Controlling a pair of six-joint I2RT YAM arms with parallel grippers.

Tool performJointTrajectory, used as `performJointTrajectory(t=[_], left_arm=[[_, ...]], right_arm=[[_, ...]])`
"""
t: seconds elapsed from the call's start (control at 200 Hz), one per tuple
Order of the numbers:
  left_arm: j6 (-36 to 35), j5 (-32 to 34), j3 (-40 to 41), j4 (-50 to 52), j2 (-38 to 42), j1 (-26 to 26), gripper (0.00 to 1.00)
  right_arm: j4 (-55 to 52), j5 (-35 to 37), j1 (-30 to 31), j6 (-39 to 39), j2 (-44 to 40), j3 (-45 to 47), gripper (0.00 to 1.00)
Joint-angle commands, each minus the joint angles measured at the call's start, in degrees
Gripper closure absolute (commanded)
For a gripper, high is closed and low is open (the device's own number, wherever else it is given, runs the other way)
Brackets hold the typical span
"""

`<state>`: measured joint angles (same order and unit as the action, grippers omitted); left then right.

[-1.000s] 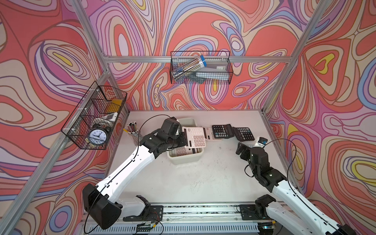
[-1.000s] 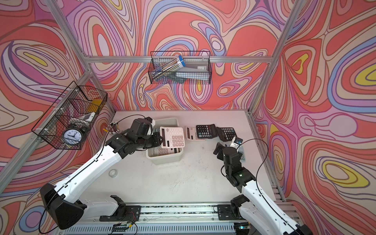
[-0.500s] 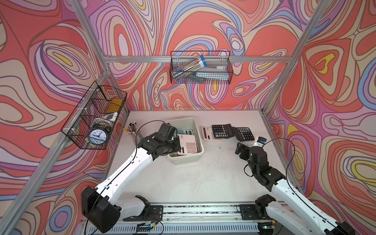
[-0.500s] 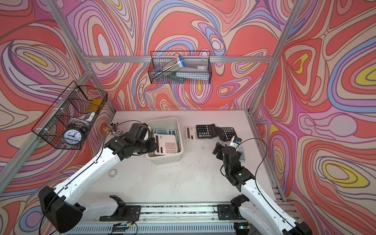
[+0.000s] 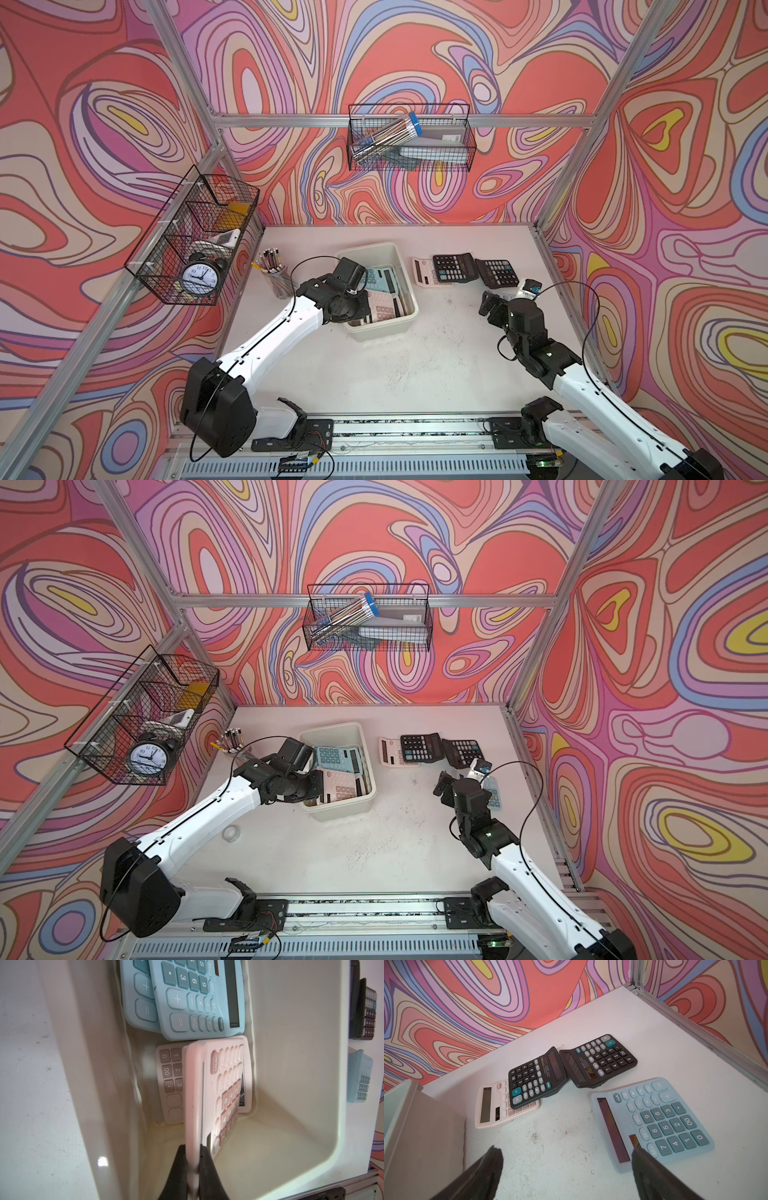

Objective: Put the calculator in the storage box
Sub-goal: Place the calculator in the storage box, then pick up the calculator at the center of the board.

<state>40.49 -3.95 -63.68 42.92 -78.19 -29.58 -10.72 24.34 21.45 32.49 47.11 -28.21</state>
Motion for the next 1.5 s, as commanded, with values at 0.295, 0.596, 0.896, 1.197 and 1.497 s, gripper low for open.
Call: performJointTrajectory(t=[0.295,0.596,0.896,1.197,1.497], left_arm=[[-0.1,0.0,-0.9,3.3,-0.2,0.1,0.6],[-1.6,0.5,-4.7,4.7,3.0,0.1,0.45],[-7.6,5.6,-2.7,-2.8,10.1,0.1,0.02],[-7.3,12.1,13.2,-20.5,20.9,0.1,0.01],[-11.5,20.7,29.2,-34.7,31.2,0.1,0.01]], right_arm=[[1.4,-0.8,-0.2,0.0,1.0,-0.1,0.02],[1.7,-1.8,-0.1,-0.5,1.6,-0.3,0.02],[3.3,-4.0,-0.2,-1.2,4.6,-0.6,0.02],[7.3,-7.7,-0.1,-2.5,7.8,0.2,0.02],[11.3,-11.9,-0.1,-3.6,13.2,0.0,0.02]])
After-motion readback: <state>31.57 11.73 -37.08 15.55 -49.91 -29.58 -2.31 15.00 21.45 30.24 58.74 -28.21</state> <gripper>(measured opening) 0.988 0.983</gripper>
